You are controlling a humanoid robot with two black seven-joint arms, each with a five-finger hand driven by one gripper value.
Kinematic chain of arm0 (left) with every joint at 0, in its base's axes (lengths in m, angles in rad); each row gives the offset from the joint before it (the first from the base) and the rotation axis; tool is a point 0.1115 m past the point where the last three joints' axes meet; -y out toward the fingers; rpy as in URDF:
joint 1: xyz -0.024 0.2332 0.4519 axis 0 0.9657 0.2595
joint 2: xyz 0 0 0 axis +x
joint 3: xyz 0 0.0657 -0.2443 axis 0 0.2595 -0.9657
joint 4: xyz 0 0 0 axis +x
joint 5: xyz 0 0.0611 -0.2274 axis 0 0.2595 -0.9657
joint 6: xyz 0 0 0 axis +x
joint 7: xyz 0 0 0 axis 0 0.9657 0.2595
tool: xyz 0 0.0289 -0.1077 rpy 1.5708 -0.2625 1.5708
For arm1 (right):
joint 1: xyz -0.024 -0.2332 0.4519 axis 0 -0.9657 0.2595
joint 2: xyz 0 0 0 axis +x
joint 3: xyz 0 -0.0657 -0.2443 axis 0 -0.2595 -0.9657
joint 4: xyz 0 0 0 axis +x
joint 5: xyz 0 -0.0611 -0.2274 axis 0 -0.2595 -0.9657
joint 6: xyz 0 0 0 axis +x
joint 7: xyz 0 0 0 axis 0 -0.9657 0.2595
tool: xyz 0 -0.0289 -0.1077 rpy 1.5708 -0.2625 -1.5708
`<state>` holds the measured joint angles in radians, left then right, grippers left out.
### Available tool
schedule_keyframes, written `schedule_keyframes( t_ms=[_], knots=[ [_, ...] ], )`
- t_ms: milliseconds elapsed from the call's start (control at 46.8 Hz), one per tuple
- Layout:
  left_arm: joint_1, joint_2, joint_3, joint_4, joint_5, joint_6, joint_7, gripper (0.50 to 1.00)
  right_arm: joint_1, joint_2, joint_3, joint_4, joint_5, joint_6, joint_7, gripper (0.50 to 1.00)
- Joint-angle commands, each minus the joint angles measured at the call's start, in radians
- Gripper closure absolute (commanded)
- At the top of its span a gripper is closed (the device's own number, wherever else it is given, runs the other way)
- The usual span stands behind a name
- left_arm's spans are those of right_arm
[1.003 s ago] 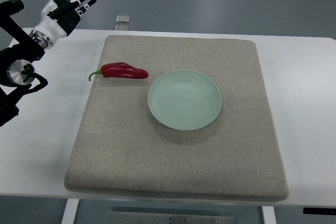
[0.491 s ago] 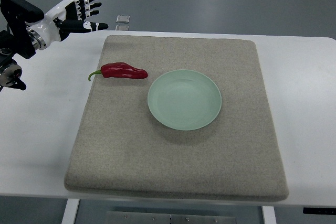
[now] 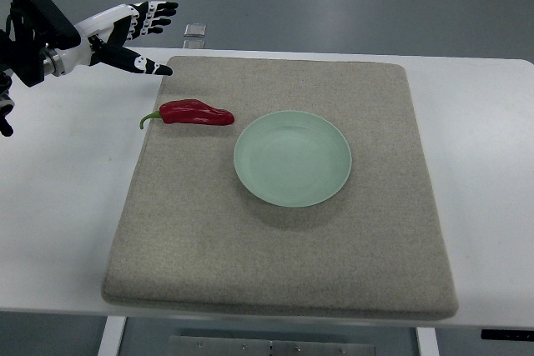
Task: Place red pepper on plate with left hand
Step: 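Swing the left hand over the red pepper, fingers pointing down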
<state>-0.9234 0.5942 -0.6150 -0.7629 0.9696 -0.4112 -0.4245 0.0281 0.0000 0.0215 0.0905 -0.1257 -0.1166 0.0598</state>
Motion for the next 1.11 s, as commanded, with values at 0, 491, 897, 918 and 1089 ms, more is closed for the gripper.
schedule_keyframes(
  t_ms=[0, 491, 897, 918, 1089],
  knots=[
    [-0.006, 0.013, -0.002, -0.006, 0.000, -0.001, -0.003, 0.500, 0.001, 0.000, 0.000, 0.000, 0.000, 0.000, 0.000, 0.572],
    [0.001, 0.001, -0.008, -0.096, -0.014, 0.181, -0.034, 0.500, 0.000, 0.000, 0.000, 0.000, 0.000, 0.000, 0.000, 0.572],
    [-0.012, 0.003, 0.087, -0.116, 0.064, 0.178, -0.037, 0.500, 0.000, 0.000, 0.000, 0.000, 0.000, 0.000, 0.000, 0.572],
    [-0.014, 0.004, 0.099, -0.116, 0.083, 0.177, -0.036, 0.500, 0.000, 0.000, 0.000, 0.000, 0.000, 0.000, 0.000, 0.572],
    [-0.032, 0.007, 0.147, -0.115, 0.308, 0.178, -0.034, 0.500, 0.000, 0.000, 0.000, 0.000, 0.000, 0.000, 0.000, 0.572]
  ],
)
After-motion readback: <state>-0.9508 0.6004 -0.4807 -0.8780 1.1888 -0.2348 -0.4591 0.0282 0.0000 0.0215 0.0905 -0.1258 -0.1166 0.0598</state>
